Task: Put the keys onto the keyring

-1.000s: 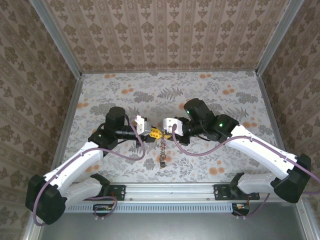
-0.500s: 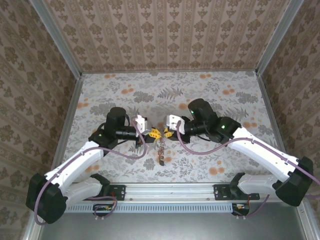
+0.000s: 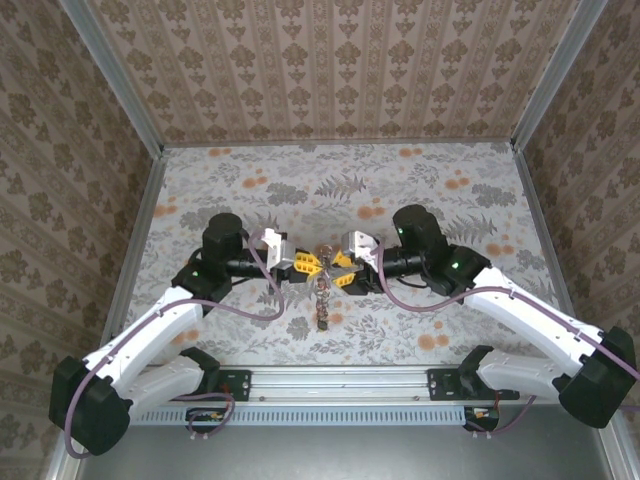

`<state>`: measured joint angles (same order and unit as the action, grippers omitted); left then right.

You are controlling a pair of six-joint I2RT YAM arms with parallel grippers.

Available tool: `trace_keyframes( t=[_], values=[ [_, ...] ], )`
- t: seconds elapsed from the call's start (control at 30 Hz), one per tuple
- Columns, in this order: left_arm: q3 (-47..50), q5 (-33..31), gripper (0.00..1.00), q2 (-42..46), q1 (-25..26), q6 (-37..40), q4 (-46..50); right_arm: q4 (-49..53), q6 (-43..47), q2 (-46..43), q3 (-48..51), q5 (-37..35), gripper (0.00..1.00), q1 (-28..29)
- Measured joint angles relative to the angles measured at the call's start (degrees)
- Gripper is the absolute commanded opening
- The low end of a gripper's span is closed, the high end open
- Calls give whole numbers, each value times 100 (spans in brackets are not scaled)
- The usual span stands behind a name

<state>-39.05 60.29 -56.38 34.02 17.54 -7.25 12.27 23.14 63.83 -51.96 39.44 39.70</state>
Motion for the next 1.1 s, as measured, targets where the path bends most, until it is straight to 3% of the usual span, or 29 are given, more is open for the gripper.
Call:
trace_keyframes(
  t=[0.13,0.27,0.67,0.97,1.1],
  values=[
    [0,13,0,-2,0,-66,-79,-304,-214,85,223,-52,46,96],
    [0,59,0,-15,0,-107,-103,-802,-439,87,584,-284,42,162],
    [0,9,0,-127,0,-149,-142,-1875,-789,87,1038,-914,22,378],
    [-2,-94,0,-138,-4,-146,-138,-1980,-734,-87,1209,-1386,3,433],
    [-2,-120,0,-168,-4,-122,-94,-1932,-662,-155,1209,-1425,0,435]
  ],
)
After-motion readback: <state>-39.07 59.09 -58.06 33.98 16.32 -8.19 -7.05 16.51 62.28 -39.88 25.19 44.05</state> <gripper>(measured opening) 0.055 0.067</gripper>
